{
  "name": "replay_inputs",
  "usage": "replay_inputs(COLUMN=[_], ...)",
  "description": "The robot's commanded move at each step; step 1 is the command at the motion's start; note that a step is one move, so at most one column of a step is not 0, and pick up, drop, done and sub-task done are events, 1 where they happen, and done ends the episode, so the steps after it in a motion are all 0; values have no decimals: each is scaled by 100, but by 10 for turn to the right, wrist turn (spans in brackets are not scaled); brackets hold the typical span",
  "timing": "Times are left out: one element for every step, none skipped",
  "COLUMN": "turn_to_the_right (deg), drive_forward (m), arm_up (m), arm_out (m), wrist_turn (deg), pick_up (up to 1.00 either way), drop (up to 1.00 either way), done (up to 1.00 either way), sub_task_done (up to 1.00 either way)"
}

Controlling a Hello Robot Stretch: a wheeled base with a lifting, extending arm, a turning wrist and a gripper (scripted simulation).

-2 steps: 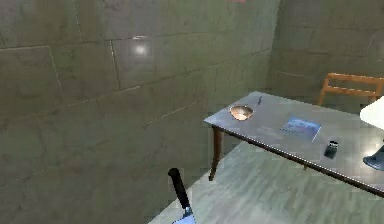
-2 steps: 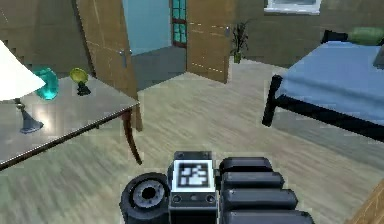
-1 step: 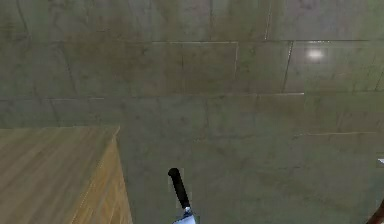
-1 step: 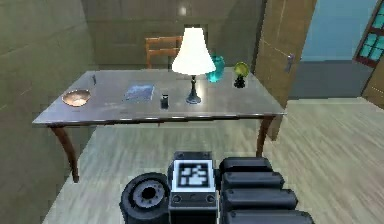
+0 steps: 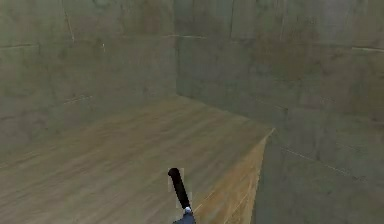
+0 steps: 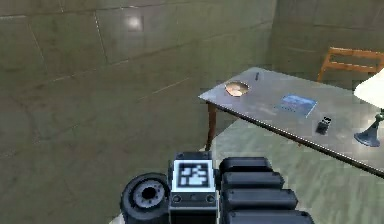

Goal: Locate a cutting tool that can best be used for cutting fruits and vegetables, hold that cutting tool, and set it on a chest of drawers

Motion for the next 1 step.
replay_inputs(turn_to_the_right=[-240], drive_forward=[0], arm_up=[0], arm_out=[0], wrist_turn=[0], pick_up=[0], drop=[0], done=[0], sub_task_done=[0])
